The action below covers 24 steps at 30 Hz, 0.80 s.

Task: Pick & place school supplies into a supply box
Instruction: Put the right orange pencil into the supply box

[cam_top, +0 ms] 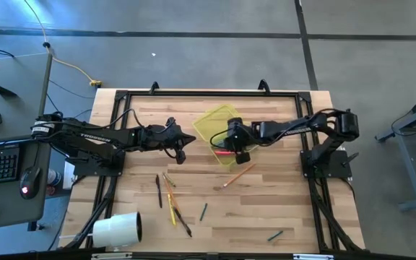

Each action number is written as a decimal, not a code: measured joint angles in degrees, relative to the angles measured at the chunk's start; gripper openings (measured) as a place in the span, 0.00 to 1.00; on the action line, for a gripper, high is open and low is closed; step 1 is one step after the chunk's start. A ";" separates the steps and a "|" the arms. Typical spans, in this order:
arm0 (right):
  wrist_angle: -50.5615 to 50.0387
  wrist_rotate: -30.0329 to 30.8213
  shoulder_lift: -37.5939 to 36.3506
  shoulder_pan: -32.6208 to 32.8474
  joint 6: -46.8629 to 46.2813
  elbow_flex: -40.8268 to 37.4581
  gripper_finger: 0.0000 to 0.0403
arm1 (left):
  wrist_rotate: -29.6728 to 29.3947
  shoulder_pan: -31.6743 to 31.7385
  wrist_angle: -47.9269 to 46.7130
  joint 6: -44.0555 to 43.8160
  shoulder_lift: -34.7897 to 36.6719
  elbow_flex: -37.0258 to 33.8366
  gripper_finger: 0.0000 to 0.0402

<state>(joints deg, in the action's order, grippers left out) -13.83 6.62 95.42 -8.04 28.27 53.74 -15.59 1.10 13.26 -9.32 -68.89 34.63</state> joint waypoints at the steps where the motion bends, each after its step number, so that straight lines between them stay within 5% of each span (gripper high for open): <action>1: 0.67 -0.92 0.00 0.97 -0.16 0.00 0.30 | 0.00 0.00 0.12 0.00 -0.01 0.00 0.12; 7: 5.63 -6.41 -0.78 9.23 -4.08 0.24 0.36 | -0.02 0.00 0.10 0.00 -0.01 0.00 0.12; 16: 10.76 -10.22 -1.46 17.60 -13.74 -4.75 0.31 | 0.02 0.00 0.02 0.01 0.00 0.00 0.12; 24: 34.58 -15.23 -1.46 16.20 -14.73 -19.35 0.28 | 0.00 0.00 0.28 0.00 0.00 0.00 0.12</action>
<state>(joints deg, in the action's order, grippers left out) 20.76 -8.61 93.95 8.16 13.55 34.39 -15.60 1.10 13.54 -9.32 -68.89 34.63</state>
